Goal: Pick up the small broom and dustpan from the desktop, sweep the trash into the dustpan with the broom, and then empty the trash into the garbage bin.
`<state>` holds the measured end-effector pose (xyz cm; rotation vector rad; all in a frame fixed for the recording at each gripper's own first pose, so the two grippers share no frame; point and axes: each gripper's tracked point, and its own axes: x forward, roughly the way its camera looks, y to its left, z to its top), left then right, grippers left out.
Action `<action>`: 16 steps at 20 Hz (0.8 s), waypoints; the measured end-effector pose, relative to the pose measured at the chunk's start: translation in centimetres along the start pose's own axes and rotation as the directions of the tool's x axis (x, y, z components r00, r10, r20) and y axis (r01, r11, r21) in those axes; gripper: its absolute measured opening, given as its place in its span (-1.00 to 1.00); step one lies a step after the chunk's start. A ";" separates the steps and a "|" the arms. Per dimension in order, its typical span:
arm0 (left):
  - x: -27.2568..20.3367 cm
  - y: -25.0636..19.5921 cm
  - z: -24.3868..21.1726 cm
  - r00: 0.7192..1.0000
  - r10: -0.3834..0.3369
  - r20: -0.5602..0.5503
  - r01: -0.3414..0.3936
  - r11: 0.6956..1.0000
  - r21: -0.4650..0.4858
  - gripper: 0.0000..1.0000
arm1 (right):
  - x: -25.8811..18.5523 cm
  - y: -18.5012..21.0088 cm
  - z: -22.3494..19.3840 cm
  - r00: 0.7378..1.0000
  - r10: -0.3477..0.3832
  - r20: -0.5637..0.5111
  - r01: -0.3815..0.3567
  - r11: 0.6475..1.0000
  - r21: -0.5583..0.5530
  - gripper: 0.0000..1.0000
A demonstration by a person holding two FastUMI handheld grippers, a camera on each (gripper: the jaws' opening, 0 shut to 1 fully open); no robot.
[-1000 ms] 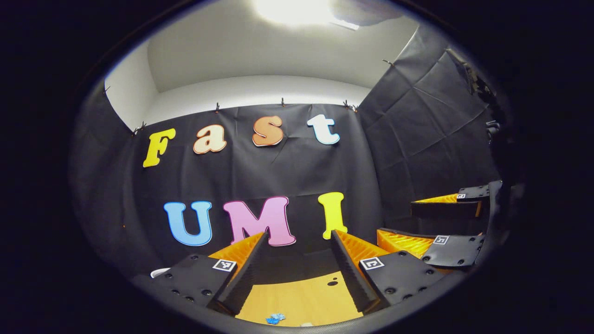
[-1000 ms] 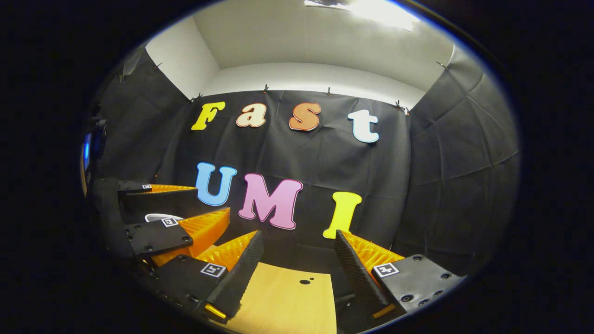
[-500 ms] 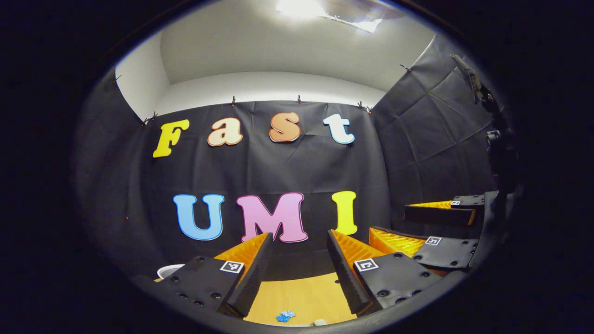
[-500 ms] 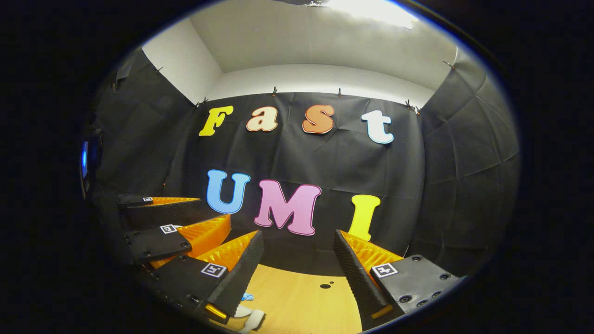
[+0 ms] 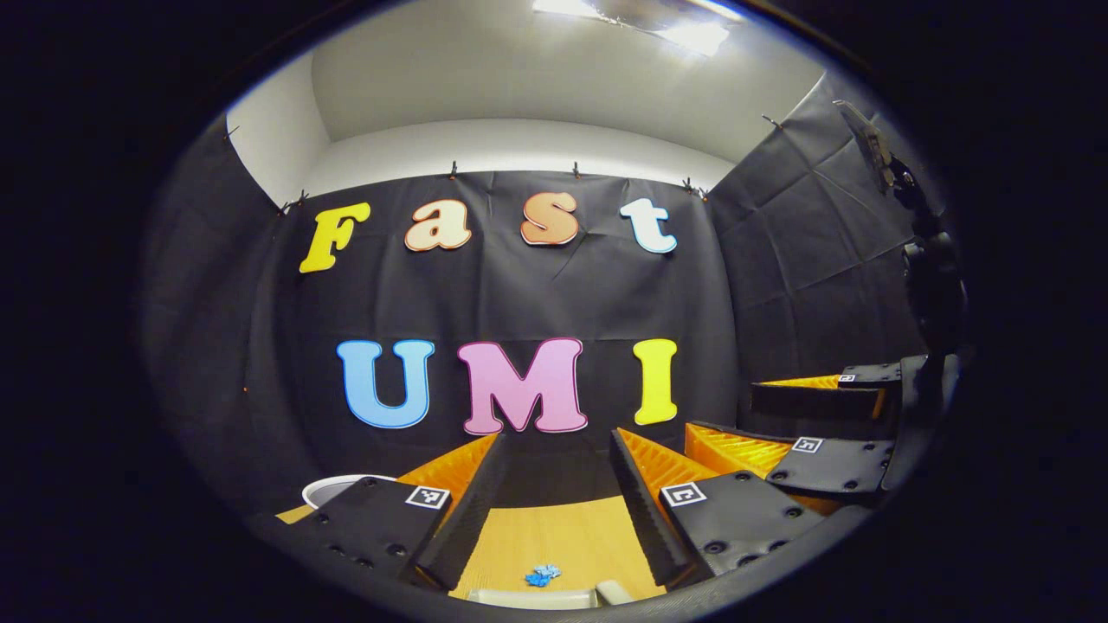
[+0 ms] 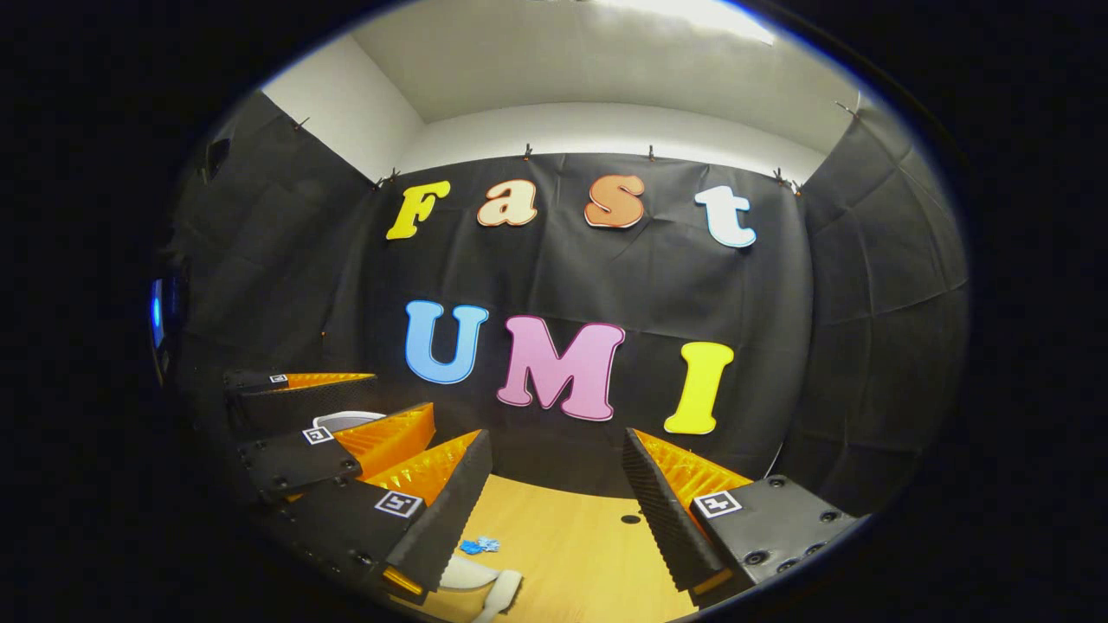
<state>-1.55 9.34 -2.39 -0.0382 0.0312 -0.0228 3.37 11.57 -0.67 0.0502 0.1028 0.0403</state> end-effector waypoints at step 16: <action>-1.1 3.0 -3.1 0.993 0.018 -0.113 -0.023 0.999 -0.044 0.57 | -0.3 -0.1 -1.3 0.996 -0.051 -0.078 0.055 0.997 0.048 0.96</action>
